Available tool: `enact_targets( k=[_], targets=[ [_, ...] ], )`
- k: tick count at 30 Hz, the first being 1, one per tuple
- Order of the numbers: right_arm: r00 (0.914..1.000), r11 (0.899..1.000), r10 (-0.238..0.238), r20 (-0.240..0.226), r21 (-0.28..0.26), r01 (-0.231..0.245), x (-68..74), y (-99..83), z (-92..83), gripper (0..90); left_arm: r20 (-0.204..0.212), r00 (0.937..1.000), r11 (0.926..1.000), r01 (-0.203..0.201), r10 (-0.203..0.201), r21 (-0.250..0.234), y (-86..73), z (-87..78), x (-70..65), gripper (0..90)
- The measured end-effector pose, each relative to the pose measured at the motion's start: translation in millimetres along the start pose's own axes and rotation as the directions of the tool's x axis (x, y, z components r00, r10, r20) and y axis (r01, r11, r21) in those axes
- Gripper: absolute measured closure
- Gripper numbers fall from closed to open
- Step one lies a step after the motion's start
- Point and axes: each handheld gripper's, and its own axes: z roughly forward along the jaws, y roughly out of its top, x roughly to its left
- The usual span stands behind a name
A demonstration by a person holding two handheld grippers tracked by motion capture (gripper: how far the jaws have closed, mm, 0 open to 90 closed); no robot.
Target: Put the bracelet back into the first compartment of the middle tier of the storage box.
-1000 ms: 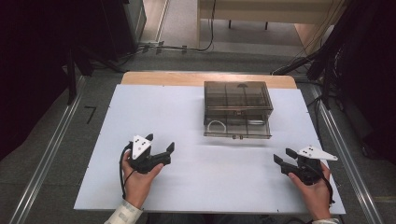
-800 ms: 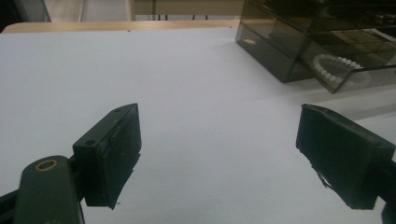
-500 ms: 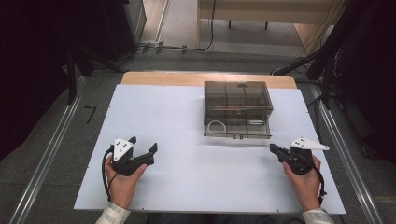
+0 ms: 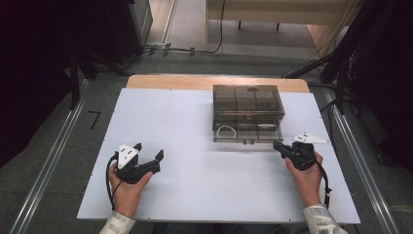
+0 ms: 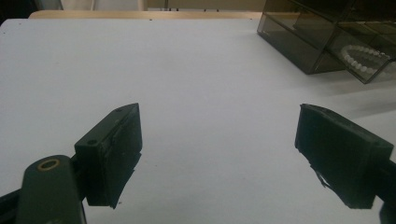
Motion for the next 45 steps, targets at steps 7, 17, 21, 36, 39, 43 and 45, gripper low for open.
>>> enact_targets(
  k=[7,17,21,36,39,43,45],
  targets=[
    [1.0,1.0,0.002,-0.005,0.0,-0.002,1.8,3.1,6.7,87.5,0.0,1.0,1.0,0.005,-0.005,-0.001,-0.5,0.2,1.1,15.3],
    [0.9999,1.0,0.001,-0.015,-0.002,-0.001,1.7,3.7,5.0,87.5,-0.005,0.9999,0.9999,0.014,-0.014,-0.002,-0.4,-1.0,4.5,15.3],
    [0.9996,1.0,-0.02,-0.02,-0.008,0.02,2.3,2.6,-8.5,87.5,-0.018,0.9997,0.9998,0.017,-0.017,-0.006,-1.2,-5.1,10.8,15.3],
    [0.9978,1.0,-0.023,0.062,-0.02,0.024,-19.9,-26.5,-63.4,87.4,-0.103,0.9931,0.9984,0.056,-0.055,-0.001,-10.1,-20.7,43.0,15.1],
    [0.9966,1.0,-0.011,0.082,-0.019,0.012,-26.1,-32.9,-72.3,87.4,-0.113,0.9917,0.9982,0.061,-0.06,-0.002,-11.0,-21.8,44.9,15.0],
    [0.9949,1.0,-0.001,0.101,-0.02,0.003,-34.2,-41.6,-83.4,87.4,-0.115,0.9915,0.998,0.063,-0.062,0.001,-12.0,-21.9,45.4,15.0],
    [0.9936,1.0,0.007,0.112,-0.018,-0.005,-38.2,-46.2,-87.8,85.2,-0.116,0.9914,0.9982,0.06,-0.059,0.002,-12.0,-21.8,45.1,14.9]
  ],
)
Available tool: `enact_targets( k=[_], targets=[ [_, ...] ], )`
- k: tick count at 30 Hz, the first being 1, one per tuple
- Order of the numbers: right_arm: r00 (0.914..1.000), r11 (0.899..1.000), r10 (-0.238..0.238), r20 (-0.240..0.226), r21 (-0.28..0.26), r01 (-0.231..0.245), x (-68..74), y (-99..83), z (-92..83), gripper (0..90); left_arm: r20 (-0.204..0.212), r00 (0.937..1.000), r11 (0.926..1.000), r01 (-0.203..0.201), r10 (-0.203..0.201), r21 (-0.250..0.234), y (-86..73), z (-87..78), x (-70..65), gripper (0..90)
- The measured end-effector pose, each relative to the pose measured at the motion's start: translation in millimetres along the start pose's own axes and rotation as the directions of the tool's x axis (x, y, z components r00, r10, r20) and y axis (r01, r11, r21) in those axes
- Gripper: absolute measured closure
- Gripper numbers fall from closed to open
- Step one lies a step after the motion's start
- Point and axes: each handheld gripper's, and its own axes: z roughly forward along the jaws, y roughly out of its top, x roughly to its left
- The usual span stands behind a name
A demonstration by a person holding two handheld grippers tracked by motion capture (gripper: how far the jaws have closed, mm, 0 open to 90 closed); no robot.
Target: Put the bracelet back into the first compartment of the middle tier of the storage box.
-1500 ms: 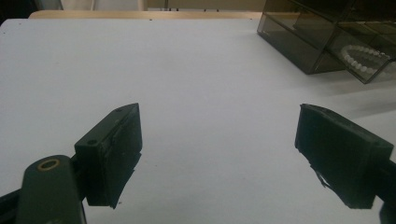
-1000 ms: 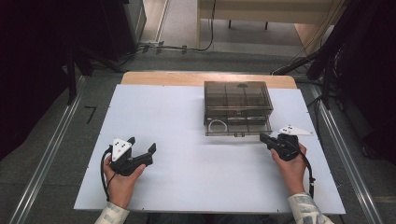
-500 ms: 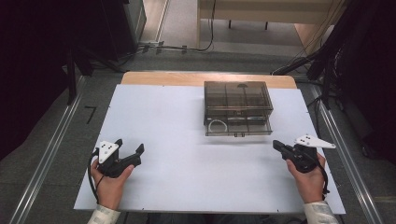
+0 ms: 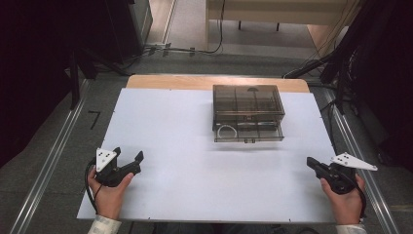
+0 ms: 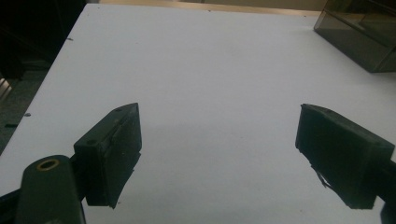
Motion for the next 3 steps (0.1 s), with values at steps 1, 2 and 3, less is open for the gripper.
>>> enact_targets(
  k=[1,2,3],
  targets=[
    [0.9999,1.0,0.007,0.008,0.003,-0.007,-1.8,-1.9,-1.7,82.7,0.0,1.0,1.0,-0.001,0.001,0.001,0.0,0.0,-0.2,14.7],
    [0.9999,1.0,0.011,0.013,0.003,-0.011,-4.0,-3.7,-2.9,78.7,-0.002,1.0,1.0,-0.001,0.001,0.001,-0.1,-0.1,-0.5,14.7],
    [0.9996,1.0,0.019,0.019,0.003,-0.019,-6.0,-5.4,-3.9,72.8,-0.003,1.0,1.0,-0.001,0.001,0.001,-0.2,-0.1,-0.7,14.5]
  ],
)
